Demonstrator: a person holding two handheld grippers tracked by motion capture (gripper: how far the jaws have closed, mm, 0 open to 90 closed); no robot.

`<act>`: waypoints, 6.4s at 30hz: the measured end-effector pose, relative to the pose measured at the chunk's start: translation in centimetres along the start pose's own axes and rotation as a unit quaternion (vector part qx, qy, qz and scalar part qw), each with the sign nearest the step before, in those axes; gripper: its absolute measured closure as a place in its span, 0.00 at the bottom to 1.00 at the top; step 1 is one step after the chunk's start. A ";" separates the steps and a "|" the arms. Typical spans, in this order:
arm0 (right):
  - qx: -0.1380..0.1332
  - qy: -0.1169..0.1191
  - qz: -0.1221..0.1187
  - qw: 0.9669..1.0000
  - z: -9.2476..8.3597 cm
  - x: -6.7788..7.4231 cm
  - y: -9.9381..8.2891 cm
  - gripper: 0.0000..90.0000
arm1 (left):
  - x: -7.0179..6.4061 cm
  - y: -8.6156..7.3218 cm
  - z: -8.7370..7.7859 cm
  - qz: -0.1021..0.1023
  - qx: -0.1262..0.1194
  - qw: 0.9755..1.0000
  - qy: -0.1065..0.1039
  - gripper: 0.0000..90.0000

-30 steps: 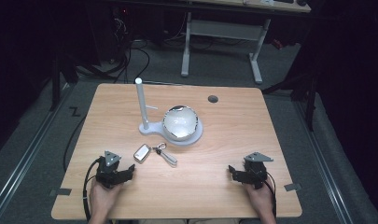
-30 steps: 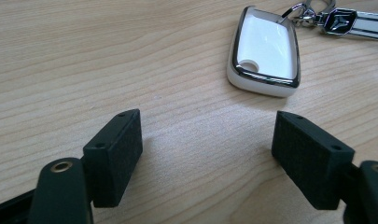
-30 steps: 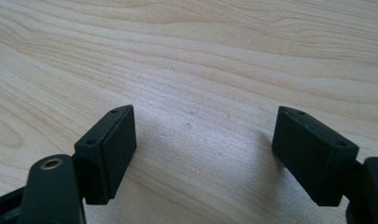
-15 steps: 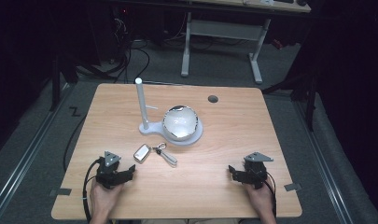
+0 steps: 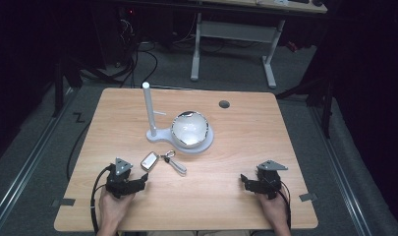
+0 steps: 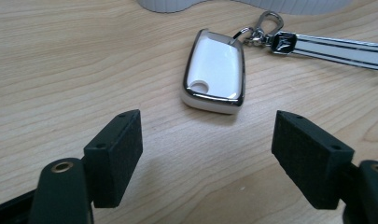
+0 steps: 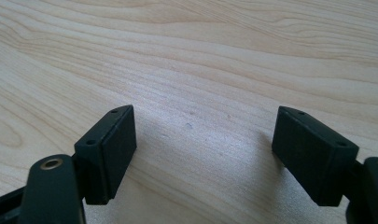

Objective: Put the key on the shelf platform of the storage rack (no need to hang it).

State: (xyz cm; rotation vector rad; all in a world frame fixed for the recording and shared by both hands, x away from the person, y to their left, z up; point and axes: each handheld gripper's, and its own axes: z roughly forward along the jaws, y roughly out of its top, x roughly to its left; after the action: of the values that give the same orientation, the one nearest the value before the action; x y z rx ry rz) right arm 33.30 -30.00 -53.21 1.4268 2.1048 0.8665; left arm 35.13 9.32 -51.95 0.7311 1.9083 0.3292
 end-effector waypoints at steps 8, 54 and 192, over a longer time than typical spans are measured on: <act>0.000 0.000 0.000 1.000 0.0 0.0 0.0 0.25 | -1.0 -0.6 0.2 0.014 0.003 1.000 -0.007 0.27; 0.000 0.000 0.000 1.000 0.0 0.0 0.0 0.25 | -3.3 -1.6 5.5 0.058 0.024 0.997 0.036 0.55; 0.000 0.000 0.000 1.000 0.0 0.0 0.0 0.25 | -20.0 2.9 3.0 -0.017 0.046 0.992 -0.113 0.57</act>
State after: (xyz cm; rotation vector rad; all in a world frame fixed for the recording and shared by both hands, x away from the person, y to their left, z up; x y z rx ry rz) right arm 33.30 -30.00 -53.21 1.4274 2.1047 0.8661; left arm 44.70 -1.08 -37.20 0.7615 1.7274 0.1308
